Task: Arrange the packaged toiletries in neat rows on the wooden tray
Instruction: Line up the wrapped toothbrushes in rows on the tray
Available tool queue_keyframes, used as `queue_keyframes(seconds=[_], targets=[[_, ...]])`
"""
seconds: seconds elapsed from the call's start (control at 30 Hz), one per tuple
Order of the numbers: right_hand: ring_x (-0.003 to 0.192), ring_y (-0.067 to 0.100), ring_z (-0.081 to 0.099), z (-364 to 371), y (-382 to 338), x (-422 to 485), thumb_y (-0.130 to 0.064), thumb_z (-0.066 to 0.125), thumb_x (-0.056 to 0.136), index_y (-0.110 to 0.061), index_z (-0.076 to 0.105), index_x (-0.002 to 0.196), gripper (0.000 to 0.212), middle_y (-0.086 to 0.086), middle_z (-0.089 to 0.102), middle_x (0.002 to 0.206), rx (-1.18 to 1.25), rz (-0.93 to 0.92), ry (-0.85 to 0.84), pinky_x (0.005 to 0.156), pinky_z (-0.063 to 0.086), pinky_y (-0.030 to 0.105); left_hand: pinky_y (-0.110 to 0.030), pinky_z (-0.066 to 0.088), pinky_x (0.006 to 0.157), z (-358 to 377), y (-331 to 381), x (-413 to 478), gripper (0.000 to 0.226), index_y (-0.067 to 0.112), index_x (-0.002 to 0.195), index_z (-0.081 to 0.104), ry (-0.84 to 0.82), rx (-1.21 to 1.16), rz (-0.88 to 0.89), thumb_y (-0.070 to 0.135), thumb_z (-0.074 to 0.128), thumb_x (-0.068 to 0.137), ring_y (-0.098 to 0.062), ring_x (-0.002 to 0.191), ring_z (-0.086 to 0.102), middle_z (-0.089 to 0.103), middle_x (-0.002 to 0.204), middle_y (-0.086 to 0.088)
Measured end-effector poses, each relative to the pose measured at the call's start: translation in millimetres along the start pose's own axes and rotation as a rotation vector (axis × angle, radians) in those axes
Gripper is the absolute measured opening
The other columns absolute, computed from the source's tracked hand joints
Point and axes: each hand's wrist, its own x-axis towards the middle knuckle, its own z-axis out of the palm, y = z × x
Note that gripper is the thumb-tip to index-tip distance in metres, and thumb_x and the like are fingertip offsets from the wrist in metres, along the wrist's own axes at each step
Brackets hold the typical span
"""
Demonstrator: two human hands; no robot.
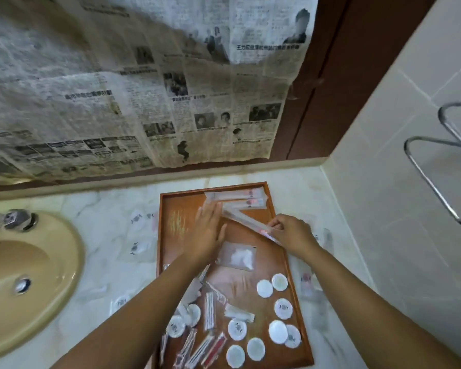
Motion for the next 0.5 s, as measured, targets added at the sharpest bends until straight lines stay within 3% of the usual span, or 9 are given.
queue_keyframes(seconds=[0.07,0.13,0.23,0.37,0.5], targets=[[0.089,0.002,0.063,12,-10,19,-0.054,0.072,0.084,-0.037,0.071,0.088,0.018,-0.025,0.070,0.081,-0.105,-0.031,-0.050,0.098,0.043,0.034,-0.036,0.002,0.125,6,-17,-10,0.053,0.014,0.158,0.031,-0.012,0.088,0.052,0.031,0.039,0.108,-0.021,0.154,0.017,0.024,0.166,-0.006],[0.094,0.005,0.064,20,-16,34,-0.048,0.068,0.087,-0.038,0.072,0.090,0.012,-0.024,0.071,0.085,-0.174,-0.076,-0.069,0.104,0.040,0.037,-0.046,0.014,0.124,15,-32,-16,0.048,0.012,0.148,0.050,-0.035,0.155,0.052,0.032,0.035,0.107,-0.027,0.146,0.039,0.046,0.155,-0.010],[0.104,0.012,0.063,26,-20,52,-0.038,0.058,0.095,-0.038,0.073,0.097,0.016,-0.017,0.073,0.101,-0.319,-0.147,-0.062,0.100,0.030,0.037,-0.057,0.033,0.117,33,-49,-17,0.044,0.010,0.130,0.068,-0.066,0.206,0.053,0.031,0.039,0.103,-0.033,0.123,0.061,0.066,0.133,-0.012],[0.113,0.019,0.056,32,-10,61,-0.036,0.059,0.097,-0.036,0.076,0.106,0.019,-0.011,0.071,0.115,-0.473,-0.310,0.062,0.097,0.024,0.040,-0.058,0.038,0.109,40,-52,-5,0.031,0.011,0.123,0.070,0.031,0.209,0.096,0.024,0.050,0.103,-0.034,0.115,0.058,0.067,0.123,-0.010],[0.102,0.027,0.063,36,4,53,-0.033,0.066,0.088,-0.028,0.079,0.100,0.018,-0.002,0.072,0.108,-0.436,-0.375,0.264,0.092,0.028,0.041,-0.047,0.037,0.095,36,-49,6,0.015,0.019,0.108,0.073,0.098,0.253,0.104,0.022,0.063,0.098,-0.028,0.101,0.055,0.068,0.107,-0.003]])
